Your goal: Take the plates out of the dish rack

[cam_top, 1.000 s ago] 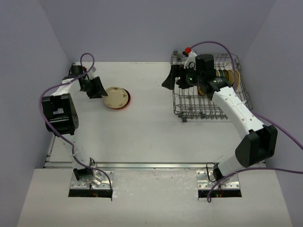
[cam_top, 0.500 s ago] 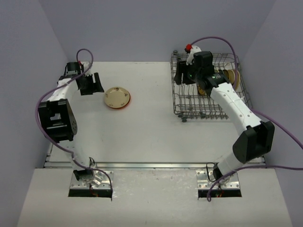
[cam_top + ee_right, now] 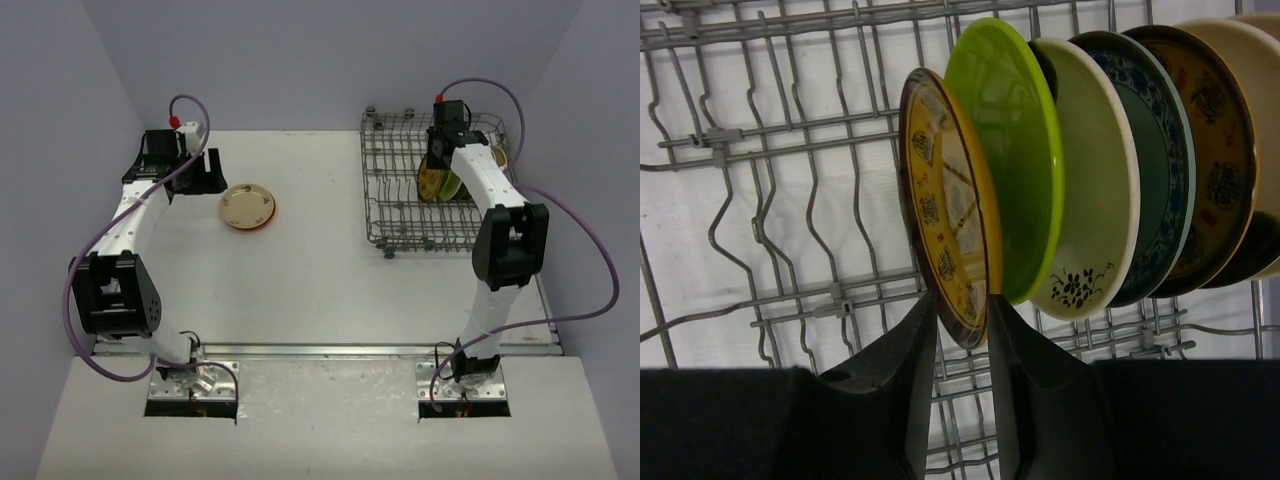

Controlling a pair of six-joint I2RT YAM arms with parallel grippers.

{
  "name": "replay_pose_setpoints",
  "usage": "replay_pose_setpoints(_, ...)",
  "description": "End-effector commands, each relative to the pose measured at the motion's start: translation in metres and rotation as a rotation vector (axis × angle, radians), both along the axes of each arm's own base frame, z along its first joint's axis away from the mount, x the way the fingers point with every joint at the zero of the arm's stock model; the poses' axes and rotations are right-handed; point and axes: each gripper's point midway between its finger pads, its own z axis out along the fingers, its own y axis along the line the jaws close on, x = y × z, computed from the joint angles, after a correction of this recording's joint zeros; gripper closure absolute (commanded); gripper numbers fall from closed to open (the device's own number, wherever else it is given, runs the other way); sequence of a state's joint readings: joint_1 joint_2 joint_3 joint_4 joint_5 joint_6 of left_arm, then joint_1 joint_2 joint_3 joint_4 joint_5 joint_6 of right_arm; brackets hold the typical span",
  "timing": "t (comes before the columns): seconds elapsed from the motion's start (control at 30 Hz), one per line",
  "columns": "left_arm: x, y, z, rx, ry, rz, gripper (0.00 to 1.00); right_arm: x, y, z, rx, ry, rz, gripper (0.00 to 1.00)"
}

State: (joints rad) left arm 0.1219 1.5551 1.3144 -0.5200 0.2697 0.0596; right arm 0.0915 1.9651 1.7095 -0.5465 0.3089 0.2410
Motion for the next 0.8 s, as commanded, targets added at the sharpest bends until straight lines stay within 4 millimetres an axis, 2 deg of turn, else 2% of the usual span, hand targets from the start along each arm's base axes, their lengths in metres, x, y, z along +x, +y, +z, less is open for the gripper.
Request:
replay_pose_setpoints(0.0, 0.000, -0.004, 0.014, 0.005, -0.045, -0.003, 0.30, 0.020, -0.010, 0.021, 0.001, -0.072, -0.044, 0.72)
replay_pose_setpoints(0.33, 0.000, -0.008, 0.004, 0.015, -0.022, -0.009, 0.30, 0.029, -0.027, -0.015, 0.000, -0.004, -0.061, 0.72)
replay_pose_setpoints(0.6, 0.002, -0.006, 0.004, 0.022, -0.026, -0.006, 0.30, 0.034, -0.028, -0.025, -0.007, 0.000, -0.057, 0.71)
replay_pose_setpoints(0.67, 0.002, -0.006, 0.004, 0.022, -0.025, -0.006, 0.30, 0.035, -0.028, -0.027, -0.009, 0.003, -0.050, 0.77)
replay_pose_setpoints(0.73, 0.002, -0.006, 0.004, 0.023, -0.025, -0.006, 0.30, 0.033, -0.025, -0.026, 0.003, 0.007, -0.038, 0.90)
replay_pose_setpoints(0.77, 0.002, -0.006, 0.005, 0.023, -0.026, -0.005, 0.30, 0.030, -0.022, -0.016, 0.024, -0.004, -0.037, 0.96)
